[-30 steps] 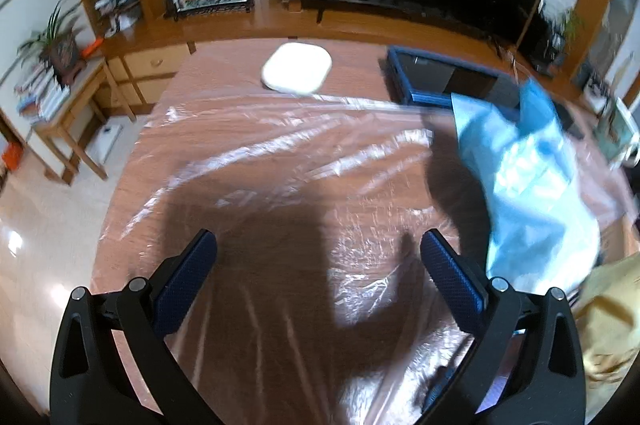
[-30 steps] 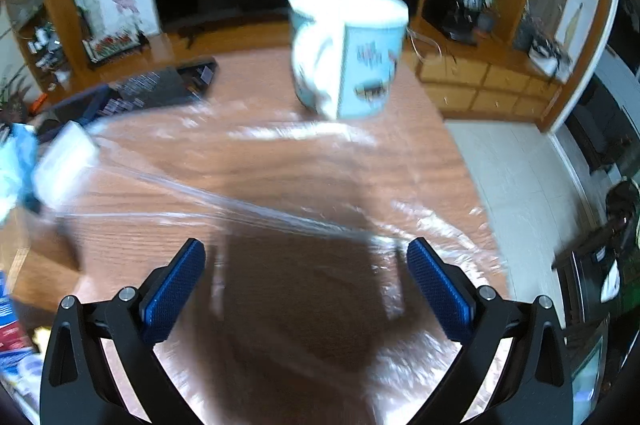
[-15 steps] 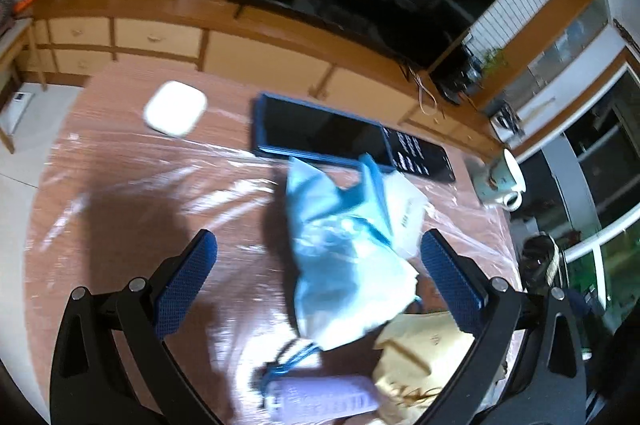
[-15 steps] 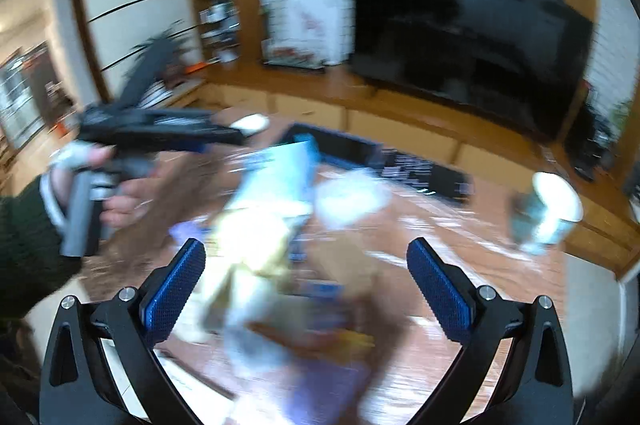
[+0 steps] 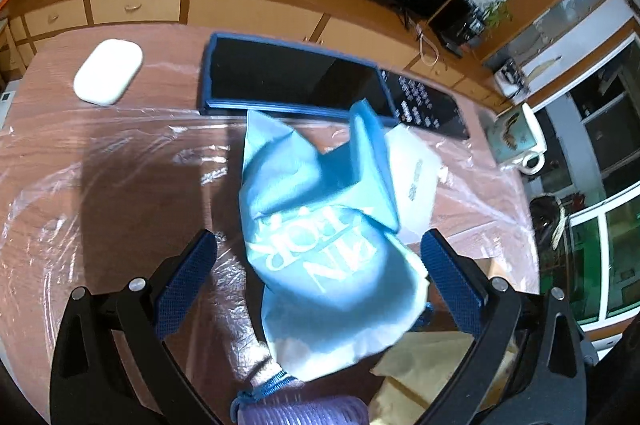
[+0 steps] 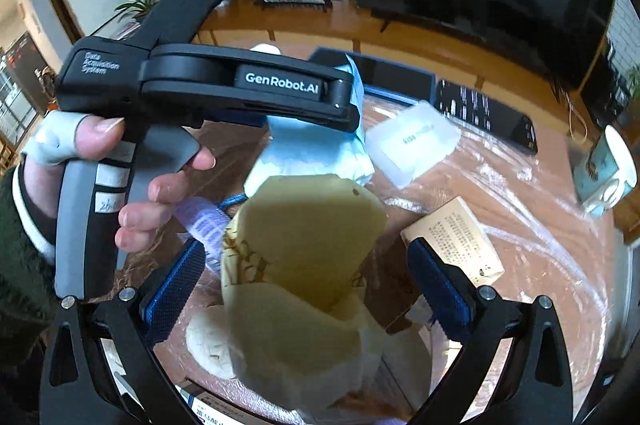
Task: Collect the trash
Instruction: 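Grasp the light blue cloth bag with the left tool while the right tool grasps the tan paper bag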
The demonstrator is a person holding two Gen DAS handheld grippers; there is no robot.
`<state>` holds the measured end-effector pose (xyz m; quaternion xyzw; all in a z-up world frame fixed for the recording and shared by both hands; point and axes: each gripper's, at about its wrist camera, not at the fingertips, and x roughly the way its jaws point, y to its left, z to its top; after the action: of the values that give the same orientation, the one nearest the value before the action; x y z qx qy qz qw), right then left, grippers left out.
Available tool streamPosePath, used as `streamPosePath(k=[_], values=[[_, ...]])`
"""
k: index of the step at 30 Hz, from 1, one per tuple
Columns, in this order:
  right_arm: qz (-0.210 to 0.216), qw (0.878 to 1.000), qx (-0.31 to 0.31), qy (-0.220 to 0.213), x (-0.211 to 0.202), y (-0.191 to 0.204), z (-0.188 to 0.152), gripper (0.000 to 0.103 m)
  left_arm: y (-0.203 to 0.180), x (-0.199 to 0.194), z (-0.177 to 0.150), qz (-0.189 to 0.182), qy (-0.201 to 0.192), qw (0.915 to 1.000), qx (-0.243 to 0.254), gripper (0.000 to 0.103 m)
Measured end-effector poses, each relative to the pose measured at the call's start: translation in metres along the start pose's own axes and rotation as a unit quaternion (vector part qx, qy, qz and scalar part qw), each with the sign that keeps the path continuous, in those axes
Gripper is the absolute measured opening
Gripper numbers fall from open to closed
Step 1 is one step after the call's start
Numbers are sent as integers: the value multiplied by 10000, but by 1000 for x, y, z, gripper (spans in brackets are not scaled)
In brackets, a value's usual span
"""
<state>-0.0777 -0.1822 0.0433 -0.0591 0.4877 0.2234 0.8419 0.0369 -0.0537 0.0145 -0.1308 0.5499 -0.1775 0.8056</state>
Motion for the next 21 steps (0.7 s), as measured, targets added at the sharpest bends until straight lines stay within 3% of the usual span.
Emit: streamPosePath(k=[5,7,10,13,21], values=[[-107,9998,-13,144,12,0,-3,98,0,10,-2,100,108,9999,52,101],[-190,9998,-91,58,11,1,-5,93,-3,12,-3,169,130,9997,153,101],[-21,10000,-41,16,10,-3,-6,71,-7,12,-4,256,116,9990,342,85],[249,9994,223,-9,11,-15,-6,65,-9,7,-4,29,139,9991,411,60],[362,9983,351,-276,-7,-22,-7,62,-9,-35,-1,-18,-498,9976,482,54]])
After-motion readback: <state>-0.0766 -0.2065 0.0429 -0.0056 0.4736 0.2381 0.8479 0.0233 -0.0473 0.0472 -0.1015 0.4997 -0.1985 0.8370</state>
